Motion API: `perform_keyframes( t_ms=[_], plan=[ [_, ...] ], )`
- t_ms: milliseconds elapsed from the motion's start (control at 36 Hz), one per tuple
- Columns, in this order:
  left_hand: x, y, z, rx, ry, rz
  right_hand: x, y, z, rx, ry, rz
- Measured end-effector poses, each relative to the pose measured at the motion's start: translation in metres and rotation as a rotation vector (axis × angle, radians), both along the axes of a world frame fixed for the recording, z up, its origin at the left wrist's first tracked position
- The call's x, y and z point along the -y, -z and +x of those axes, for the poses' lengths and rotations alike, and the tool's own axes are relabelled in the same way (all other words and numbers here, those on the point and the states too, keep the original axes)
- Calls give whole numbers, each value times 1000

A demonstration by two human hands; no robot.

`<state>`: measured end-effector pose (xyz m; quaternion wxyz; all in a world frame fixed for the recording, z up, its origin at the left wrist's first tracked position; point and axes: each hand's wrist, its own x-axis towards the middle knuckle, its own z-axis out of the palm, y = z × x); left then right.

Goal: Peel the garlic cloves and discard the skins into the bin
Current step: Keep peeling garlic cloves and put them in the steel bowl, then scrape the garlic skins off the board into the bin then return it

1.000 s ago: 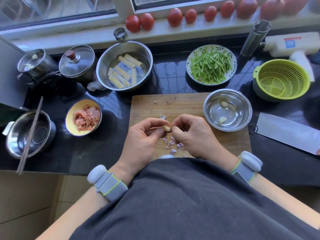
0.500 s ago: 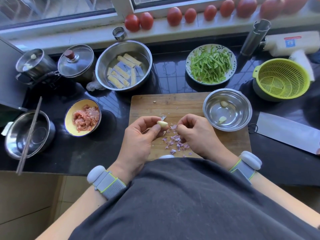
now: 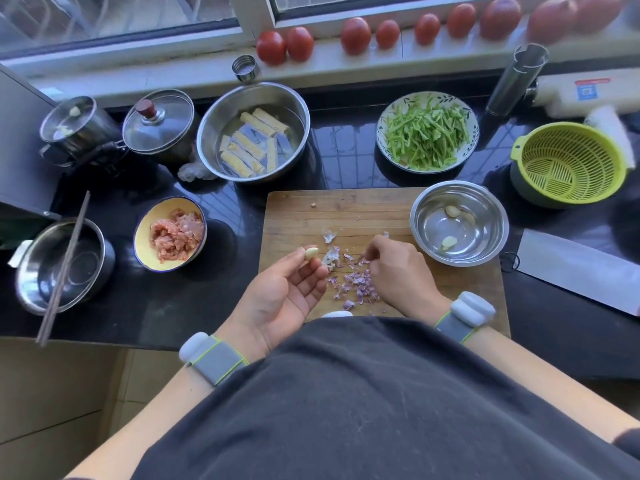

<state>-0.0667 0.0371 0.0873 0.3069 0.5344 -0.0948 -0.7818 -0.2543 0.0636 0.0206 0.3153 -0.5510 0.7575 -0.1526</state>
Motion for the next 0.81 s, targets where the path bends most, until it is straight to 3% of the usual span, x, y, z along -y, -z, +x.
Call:
perform_keyframes(
  t_ms=[83,194,250,389,500,667,722,806],
  plan=[
    [0,4,-1,50,19,34,5,-11,1,112,28,-56],
    [-1,10,-4,165,65,-3,8,-36,13,400,-74,-103],
    [2,9,-10,205,119,-76,8,-46,21,483,-98,-110],
    [12,6,-32,284,281,-235,11,-56,14,720,148,-25],
    [15,8,-57,355,394,-378,3,-62,-7,752,113,-5],
    [20,16,-85,499,709,-593,-10,-53,-46,582,324,-78],
    [25,23,-86,589,756,-621,-8,-41,-72,398,407,-95],
    [32,35,-78,629,660,-533,-8,-23,-114,116,416,-77]
  ],
)
